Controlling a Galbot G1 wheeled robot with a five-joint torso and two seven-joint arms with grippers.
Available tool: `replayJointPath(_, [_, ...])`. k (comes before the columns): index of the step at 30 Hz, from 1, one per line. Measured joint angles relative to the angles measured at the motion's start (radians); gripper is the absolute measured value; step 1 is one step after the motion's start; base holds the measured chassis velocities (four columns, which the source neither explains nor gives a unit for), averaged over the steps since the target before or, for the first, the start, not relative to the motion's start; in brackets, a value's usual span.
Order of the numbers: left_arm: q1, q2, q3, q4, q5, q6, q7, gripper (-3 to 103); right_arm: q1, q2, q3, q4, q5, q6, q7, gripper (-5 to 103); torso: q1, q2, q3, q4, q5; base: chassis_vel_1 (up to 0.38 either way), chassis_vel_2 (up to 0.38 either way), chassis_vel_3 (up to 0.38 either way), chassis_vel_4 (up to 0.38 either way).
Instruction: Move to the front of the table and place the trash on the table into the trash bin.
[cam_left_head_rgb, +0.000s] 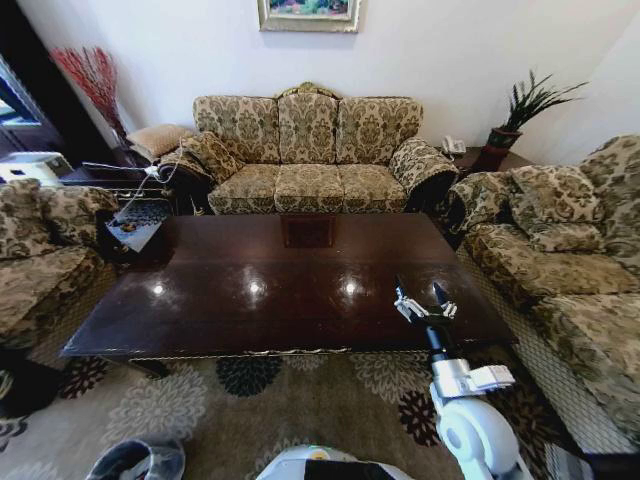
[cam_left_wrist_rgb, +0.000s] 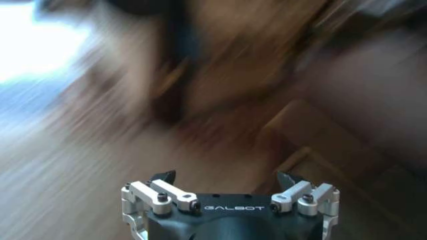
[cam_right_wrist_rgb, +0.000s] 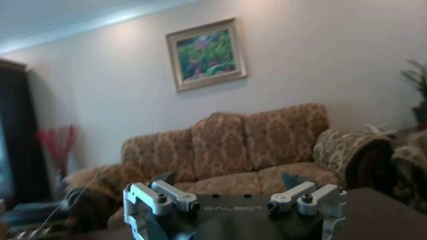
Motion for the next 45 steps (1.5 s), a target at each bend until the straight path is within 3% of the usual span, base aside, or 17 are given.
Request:
replayJointPath(2, [0.048, -0.002, -0.031, -0.311, -0.016, 0.001, 0.089, 100, -0.042, 0.024, -0.016, 0.044, -0.080, -0.031, -0.021, 100, 0.000, 0.000, 0.000, 0.0005, -0.0012, 0.000, 0.000, 0.000, 0.000])
replayJointPath(3, [0.048, -0.002, -0.031, -0.311, -0.016, 0.001, 0.089, 100, -0.042, 0.024, -0.016, 0.044, -0.080, -0.031, -0.021, 100, 0.000, 0.000, 0.000, 0.0005, -0.0012, 0.000, 0.000, 0.000, 0.000])
replayJointPath(5, [0.071, -0.004, -0.024, -0.524, -0.014, -0.005, 0.129, 100, -0.089, 0.045, -0.013, 0.066, -0.141, -0.007, -0.022, 100, 0.000, 0.000, 0.000, 0.0003, 0.0007, 0.000, 0.000, 0.000, 0.000])
replayJointPath(6, [0.071, -0.004, -0.024, -0.524, -0.014, -0.005, 0.129, 100, -0.089, 0.045, -0.013, 0.066, -0.141, -0.007, -0.022, 100, 0.000, 0.000, 0.000, 0.0003, 0.0007, 0.000, 0.000, 0.000, 0.000])
replayJointPath(7, [0.077, -0.007, -0.004, -0.630, -0.009, -0.006, 0.138, 100, -0.124, 0.051, 0.000, 0.078, -0.166, 0.025, -0.027, 100, 0.000, 0.000, 0.000, 0.0004, -0.0014, 0.000, 0.000, 0.000, 0.000])
replayJointPath(8, [0.078, -0.009, 0.004, -0.672, -0.005, -0.004, 0.140, 100, -0.140, 0.053, 0.010, 0.084, -0.178, 0.042, -0.031, 100, 0.000, 0.000, 0.000, 0.0001, -0.0017, 0.000, 0.000, 0.000, 0.000])
replayJointPath(10, [0.076, -0.031, 0.069, -0.881, 0.025, 0.011, 0.147, 100, -0.212, 0.077, 0.059, 0.103, -0.232, 0.118, -0.047, 100, 0.000, 0.000, 0.000, 0.0003, -0.0008, 0.000, 0.000, 0.000, 0.000])
replayJointPath(12, [0.075, -0.045, 0.096, -0.940, 0.041, 0.015, 0.143, 100, -0.231, 0.088, 0.070, 0.109, -0.244, 0.137, -0.047, 100, 0.000, 0.000, 0.000, 0.0001, -0.0010, 0.000, 0.000, 0.000, 0.000])
replayJointPath(14, [0.080, -0.092, 0.138, -1.034, 0.111, 0.016, 0.135, 100, -0.257, 0.100, 0.061, 0.120, -0.255, 0.152, -0.036, 100, 0.000, 0.000, 0.000, 0.0003, -0.0007, 0.000, 0.000, 0.000, 0.000])
replayJointPath(16, [0.080, -0.092, 0.138, -1.034, 0.111, 0.016, 0.135, 100, -0.257, 0.100, 0.061, 0.120, -0.255, 0.152, -0.036, 100, 0.000, 0.000, 0.000, 0.0003, -0.0007, 0.000, 0.000, 0.000, 0.000])
replayJointPath(17, [0.080, -0.116, 0.163, -1.056, 0.155, 0.014, 0.131, 100, -0.274, 0.107, 0.041, 0.127, -0.274, 0.159, -0.027, 100, 0.000, 0.000, 0.000, 0.0011, -0.0013, 0.000, 0.000, 0.000, 0.000])
replayJointPath(23, [0.062, -0.131, 0.214, -1.054, 0.193, 0.059, 0.108, 100, -0.300, 0.147, -0.032, 0.135, -0.368, 0.179, 0.019, 100, 0.000, 0.000, 0.000, 0.0004, -0.0014, 0.000, 0.000, 0.000, 0.000])
replayJointPath(45, [0.059, -0.129, 0.213, -1.035, 0.192, 0.061, 0.105, 100, -0.295, 0.147, -0.035, 0.134, -0.369, 0.175, 0.024, 100, 0.000, 0.000, 0.000, 0.0005, -0.0011, 0.000, 0.000, 0.000, 0.000])
